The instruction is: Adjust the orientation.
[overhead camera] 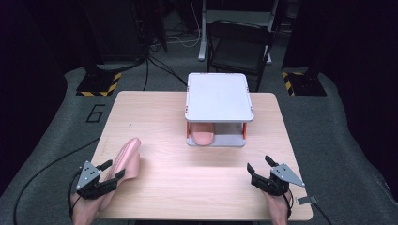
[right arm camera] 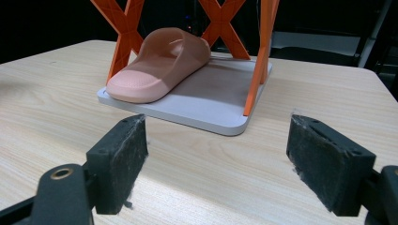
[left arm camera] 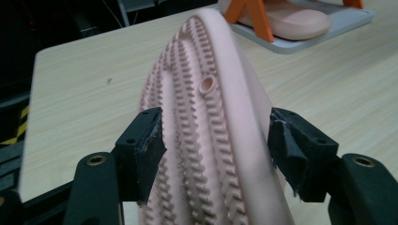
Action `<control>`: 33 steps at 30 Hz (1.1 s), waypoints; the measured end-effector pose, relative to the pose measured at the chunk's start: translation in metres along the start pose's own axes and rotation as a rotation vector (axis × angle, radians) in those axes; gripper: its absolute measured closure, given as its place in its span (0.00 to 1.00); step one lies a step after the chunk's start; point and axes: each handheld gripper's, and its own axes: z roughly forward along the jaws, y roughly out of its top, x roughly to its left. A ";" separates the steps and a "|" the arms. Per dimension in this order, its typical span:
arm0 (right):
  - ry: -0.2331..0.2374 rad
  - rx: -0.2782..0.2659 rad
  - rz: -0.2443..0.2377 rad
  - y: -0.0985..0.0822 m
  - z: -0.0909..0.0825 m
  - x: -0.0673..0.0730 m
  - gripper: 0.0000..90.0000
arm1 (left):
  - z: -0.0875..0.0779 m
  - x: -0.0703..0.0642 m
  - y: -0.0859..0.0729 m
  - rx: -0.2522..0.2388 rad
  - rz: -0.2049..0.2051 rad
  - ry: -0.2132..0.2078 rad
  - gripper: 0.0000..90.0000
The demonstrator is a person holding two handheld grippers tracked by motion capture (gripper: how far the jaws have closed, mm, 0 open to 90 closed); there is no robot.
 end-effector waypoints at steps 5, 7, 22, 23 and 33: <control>-0.004 0.005 -0.007 -0.001 0.000 -0.002 0.23 | 0.000 0.017 0.003 -0.006 -0.027 0.012 0.45; -0.004 0.004 -0.001 -0.001 0.000 -0.002 0.23 | -0.003 0.022 0.003 -0.012 -0.047 0.019 0.45; -0.013 0.015 -0.007 -0.001 -0.001 -0.004 0.23 | 0.000 0.007 0.006 0.103 0.044 0.008 0.28; -0.009 0.009 -0.006 -0.001 -0.001 -0.004 0.23 | 0.004 0.005 0.007 0.168 0.097 0.016 0.32; -0.017 0.008 -0.001 0.000 -0.003 -0.008 0.24 | 0.006 0.006 0.015 0.078 0.056 -0.088 0.62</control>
